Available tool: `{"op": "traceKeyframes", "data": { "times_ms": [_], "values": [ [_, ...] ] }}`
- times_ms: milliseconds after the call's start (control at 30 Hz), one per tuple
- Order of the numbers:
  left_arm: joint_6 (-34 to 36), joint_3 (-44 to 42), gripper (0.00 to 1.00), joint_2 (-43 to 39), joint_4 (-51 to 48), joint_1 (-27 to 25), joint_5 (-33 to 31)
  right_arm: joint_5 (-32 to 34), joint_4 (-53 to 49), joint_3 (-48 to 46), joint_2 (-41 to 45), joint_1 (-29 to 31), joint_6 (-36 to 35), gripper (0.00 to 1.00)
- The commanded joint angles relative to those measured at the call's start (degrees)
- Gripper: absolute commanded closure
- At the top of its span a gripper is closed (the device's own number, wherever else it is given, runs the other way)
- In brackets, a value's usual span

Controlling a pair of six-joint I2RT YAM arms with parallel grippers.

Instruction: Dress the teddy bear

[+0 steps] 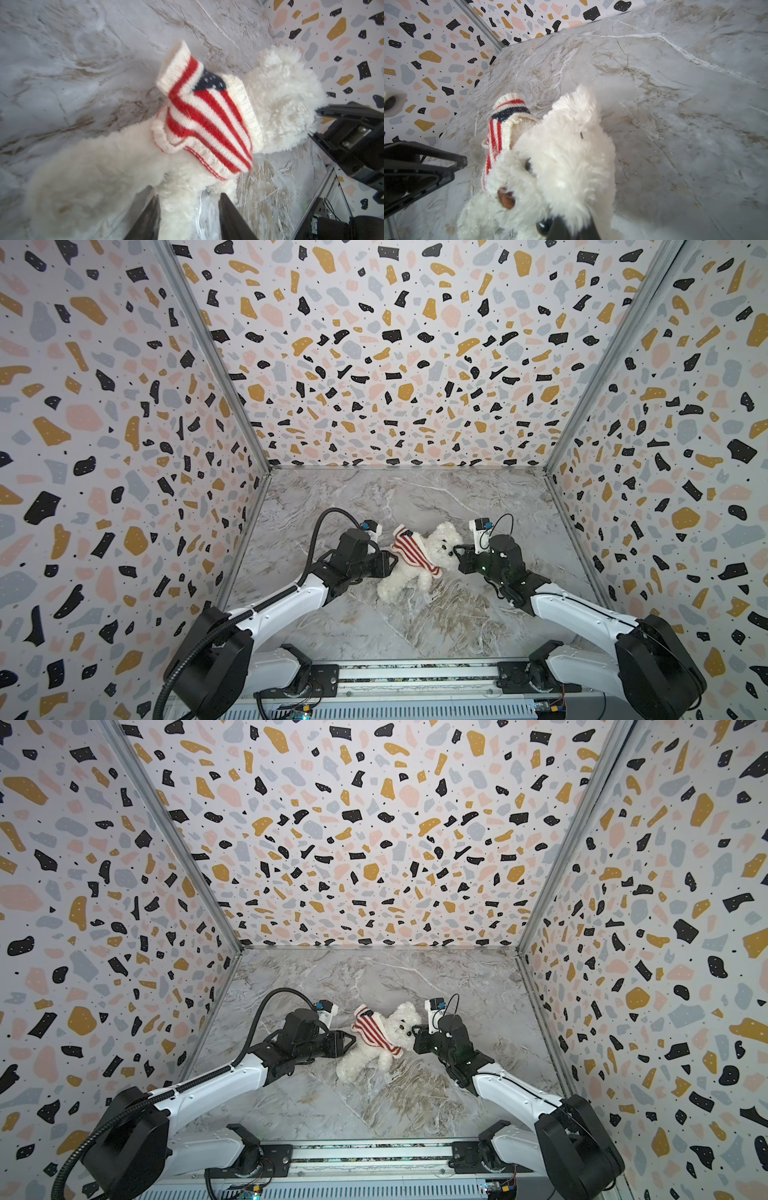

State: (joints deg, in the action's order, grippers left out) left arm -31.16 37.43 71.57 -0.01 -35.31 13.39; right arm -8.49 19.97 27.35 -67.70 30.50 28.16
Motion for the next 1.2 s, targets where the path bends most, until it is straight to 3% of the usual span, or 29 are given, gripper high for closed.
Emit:
{"op": "traceKeyframes", "data": {
  "times_ms": [0, 233, 400, 500, 800, 1167],
  "values": [
    [0.79, 2.41, 0.46, -0.28, -1.00, -3.10, -1.37, -1.78, 2.56, -0.28, -0.79, -0.08, 1.92, 1.00],
    [-0.22, 1.50, 0.45, 5.87, 4.63, -3.13, -2.56, -3.11, 3.95, -0.36, -0.73, 2.81, 4.79, 0.99],
    [0.04, -0.07, 0.49, 10.43, 8.10, 0.16, -0.99, -3.88, 5.54, -3.61, -0.46, 4.39, 7.29, 0.95],
    [0.82, -0.93, 0.50, 11.59, 8.51, 1.23, -1.00, -4.03, 5.00, -5.43, 1.31, 4.32, 7.83, 0.89],
    [3.63, -2.58, 0.58, 14.65, 9.16, 2.79, -1.28, -10.08, 1.36, -6.64, 4.13, 1.01, 5.94, 0.57],
    [5.31, -2.81, 0.62, 16.75, 9.56, 3.32, -1.64, -18.62, 7.20, -6.69, 1.97, -3.95, 6.08, 0.52]
  ]
}}
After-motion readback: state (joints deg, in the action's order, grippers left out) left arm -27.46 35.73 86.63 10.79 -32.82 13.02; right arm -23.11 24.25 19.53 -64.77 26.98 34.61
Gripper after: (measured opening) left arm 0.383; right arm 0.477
